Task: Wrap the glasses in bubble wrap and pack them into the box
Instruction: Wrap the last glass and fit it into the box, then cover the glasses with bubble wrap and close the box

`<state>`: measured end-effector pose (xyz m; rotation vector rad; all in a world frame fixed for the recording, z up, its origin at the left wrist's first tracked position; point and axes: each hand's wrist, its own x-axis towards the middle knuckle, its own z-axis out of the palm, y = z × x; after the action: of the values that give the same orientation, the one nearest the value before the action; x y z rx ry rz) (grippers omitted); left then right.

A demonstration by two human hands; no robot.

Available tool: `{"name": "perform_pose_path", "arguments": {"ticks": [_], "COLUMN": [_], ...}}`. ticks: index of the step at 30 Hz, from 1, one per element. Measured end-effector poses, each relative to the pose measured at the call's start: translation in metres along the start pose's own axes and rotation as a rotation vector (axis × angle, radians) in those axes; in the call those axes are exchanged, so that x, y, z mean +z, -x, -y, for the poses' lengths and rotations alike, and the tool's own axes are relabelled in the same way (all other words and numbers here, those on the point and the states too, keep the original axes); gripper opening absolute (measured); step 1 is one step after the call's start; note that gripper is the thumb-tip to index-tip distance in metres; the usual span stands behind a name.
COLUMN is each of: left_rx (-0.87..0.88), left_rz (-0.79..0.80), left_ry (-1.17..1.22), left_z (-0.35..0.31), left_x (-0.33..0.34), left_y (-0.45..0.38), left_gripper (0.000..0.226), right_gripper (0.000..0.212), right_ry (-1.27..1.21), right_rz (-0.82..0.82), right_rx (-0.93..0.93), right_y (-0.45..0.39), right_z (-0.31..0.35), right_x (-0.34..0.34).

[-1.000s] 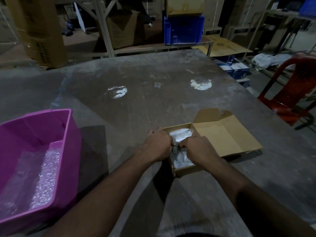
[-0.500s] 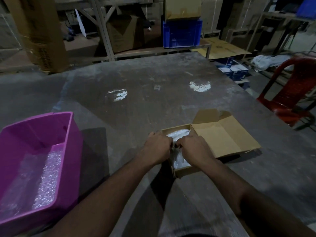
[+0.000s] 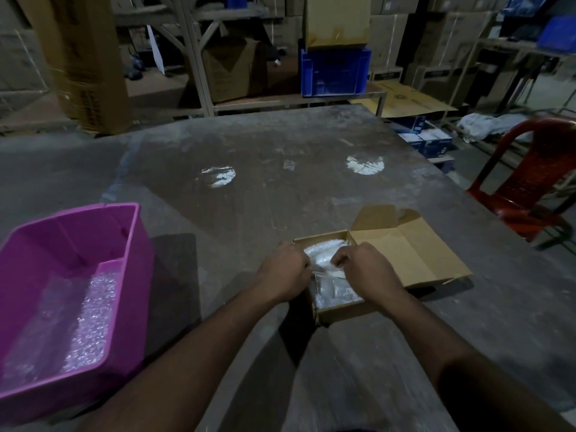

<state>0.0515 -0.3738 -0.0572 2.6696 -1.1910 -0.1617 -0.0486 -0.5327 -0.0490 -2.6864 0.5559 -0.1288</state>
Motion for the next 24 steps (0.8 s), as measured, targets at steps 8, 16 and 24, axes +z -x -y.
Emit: {"name": "perform_pose_path", "arguments": {"ticks": [8,16,24], "left_rx": [-0.151,-0.296,-0.506], "left_rz": [-0.222,-0.387,-0.522], "left_ry": [0.309,0.426,0.404], "left_z": [0.024,0.075,0.156], "left_x": [-0.030,-0.078,-0.109], "left_y": [0.034,0.108,0.190], "left_gripper": [0.018,0.019,0.015], "right_gripper": [0.034,0.031,0.041], "right_ry": [-0.660,-0.910,-0.828], "right_rz": [0.012,0.174,0.331], "right_rx": [0.078,-0.079,-0.399], "right_y": [0.021,0.042,0.044], "right_z": [0.016,0.113,0.229], "right_x": [-0.023,0.005,0.035]}}
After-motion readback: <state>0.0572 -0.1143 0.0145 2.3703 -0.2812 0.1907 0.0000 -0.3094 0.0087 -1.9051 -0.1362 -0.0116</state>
